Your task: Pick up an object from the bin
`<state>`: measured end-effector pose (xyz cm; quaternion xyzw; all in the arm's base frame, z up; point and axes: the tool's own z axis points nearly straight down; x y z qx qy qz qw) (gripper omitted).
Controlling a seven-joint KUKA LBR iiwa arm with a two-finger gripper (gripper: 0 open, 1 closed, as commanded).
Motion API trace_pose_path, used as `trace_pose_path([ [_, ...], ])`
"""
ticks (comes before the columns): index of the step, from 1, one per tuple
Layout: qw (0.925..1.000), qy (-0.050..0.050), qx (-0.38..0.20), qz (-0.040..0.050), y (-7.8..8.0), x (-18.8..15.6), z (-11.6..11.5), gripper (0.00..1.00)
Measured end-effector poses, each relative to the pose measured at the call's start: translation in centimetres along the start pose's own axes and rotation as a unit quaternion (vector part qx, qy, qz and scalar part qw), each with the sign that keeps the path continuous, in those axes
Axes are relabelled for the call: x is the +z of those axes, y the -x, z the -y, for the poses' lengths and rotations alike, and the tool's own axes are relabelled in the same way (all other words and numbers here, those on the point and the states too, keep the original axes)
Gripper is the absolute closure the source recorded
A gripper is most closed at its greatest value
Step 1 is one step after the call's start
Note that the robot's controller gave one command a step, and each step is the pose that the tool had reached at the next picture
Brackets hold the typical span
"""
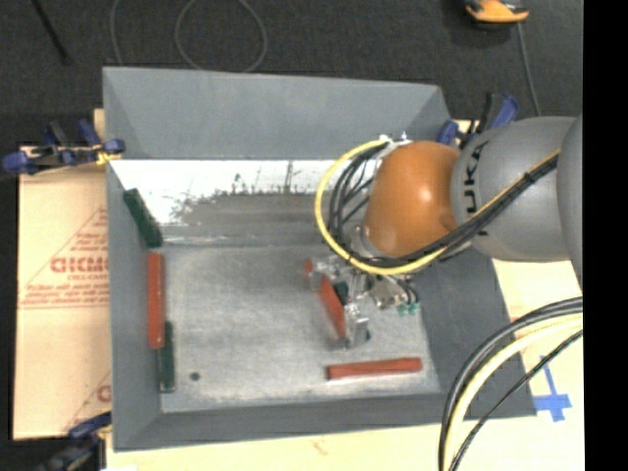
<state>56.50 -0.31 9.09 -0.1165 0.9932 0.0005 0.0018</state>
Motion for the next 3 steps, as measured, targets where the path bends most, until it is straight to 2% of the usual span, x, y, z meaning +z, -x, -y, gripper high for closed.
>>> trace_pose_path([
  [1,0.9969,-0.002,-0.079,0.0015,6.0,2.0,6.0,0.0],
  [2,0.997,0.0,-0.077,0.0017,6.0,1.9,5.8,1.0],
  [3,0.9942,-0.003,-0.107,0.0044,4.2,-13.1,7.2,1.0],
])
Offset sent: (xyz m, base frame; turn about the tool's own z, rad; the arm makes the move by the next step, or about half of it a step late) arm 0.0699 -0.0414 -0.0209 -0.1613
